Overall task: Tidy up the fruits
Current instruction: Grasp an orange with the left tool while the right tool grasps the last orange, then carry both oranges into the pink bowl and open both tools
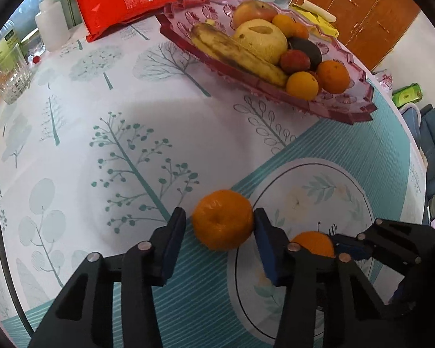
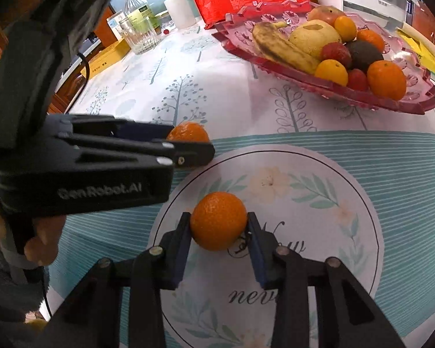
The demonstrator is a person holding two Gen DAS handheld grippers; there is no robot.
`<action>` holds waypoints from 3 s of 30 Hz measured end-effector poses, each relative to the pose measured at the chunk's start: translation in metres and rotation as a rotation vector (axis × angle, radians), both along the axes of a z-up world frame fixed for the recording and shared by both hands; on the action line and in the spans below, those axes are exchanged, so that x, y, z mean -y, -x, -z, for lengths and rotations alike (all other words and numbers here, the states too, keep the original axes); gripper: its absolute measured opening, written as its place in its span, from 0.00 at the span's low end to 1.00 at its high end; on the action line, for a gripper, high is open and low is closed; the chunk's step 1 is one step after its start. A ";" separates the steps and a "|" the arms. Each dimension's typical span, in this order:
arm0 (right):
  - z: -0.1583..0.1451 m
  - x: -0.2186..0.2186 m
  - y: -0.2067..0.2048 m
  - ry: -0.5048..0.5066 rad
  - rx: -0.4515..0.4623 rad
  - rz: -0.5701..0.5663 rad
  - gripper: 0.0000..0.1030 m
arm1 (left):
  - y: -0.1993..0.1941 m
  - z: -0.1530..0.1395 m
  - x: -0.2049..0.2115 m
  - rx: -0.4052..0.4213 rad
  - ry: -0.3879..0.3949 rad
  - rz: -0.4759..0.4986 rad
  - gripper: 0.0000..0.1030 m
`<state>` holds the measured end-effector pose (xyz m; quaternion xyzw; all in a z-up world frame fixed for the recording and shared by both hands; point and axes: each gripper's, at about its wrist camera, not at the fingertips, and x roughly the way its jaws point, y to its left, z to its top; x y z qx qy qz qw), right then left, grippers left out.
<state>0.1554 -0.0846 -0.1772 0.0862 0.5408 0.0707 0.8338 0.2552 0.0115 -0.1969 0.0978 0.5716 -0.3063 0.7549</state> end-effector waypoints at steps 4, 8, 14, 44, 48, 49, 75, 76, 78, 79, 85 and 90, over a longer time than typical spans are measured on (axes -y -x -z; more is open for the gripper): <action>-0.006 0.004 0.004 -0.002 0.014 0.014 0.36 | 0.005 0.001 -0.001 0.006 0.001 -0.015 0.39; -0.014 0.008 0.009 0.000 0.031 0.025 0.36 | 0.012 -0.009 -0.006 0.033 0.020 -0.039 0.38; -0.030 0.012 0.021 -0.002 0.060 0.031 0.36 | 0.023 -0.045 -0.017 0.088 0.052 -0.087 0.38; -0.173 0.091 0.022 0.076 0.252 -0.038 0.36 | 0.074 -0.186 0.030 0.229 0.080 -0.232 0.38; -0.209 0.113 -0.001 0.129 0.319 -0.067 0.36 | 0.061 -0.202 0.047 0.256 0.070 -0.254 0.38; -0.217 0.119 -0.008 0.141 0.332 -0.068 0.36 | 0.057 -0.208 0.052 0.268 0.067 -0.261 0.38; -0.105 0.193 -0.165 0.128 0.137 -0.089 0.36 | -0.080 -0.122 0.120 0.204 -0.097 -0.468 0.38; -0.100 0.193 -0.166 0.126 0.127 -0.090 0.36 | -0.081 -0.115 0.121 0.198 -0.104 -0.472 0.38; -0.088 0.195 -0.170 0.117 0.104 -0.089 0.36 | -0.085 -0.104 0.124 0.184 -0.118 -0.475 0.38; -0.083 0.195 -0.171 0.113 0.094 -0.089 0.36 | -0.085 -0.101 0.126 0.179 -0.122 -0.476 0.38; -0.065 0.192 -0.175 0.116 0.068 -0.106 0.36 | -0.089 -0.084 0.131 0.168 -0.147 -0.481 0.38; -0.065 0.185 -0.175 0.134 0.078 -0.123 0.37 | -0.096 -0.076 0.134 0.156 -0.163 -0.489 0.39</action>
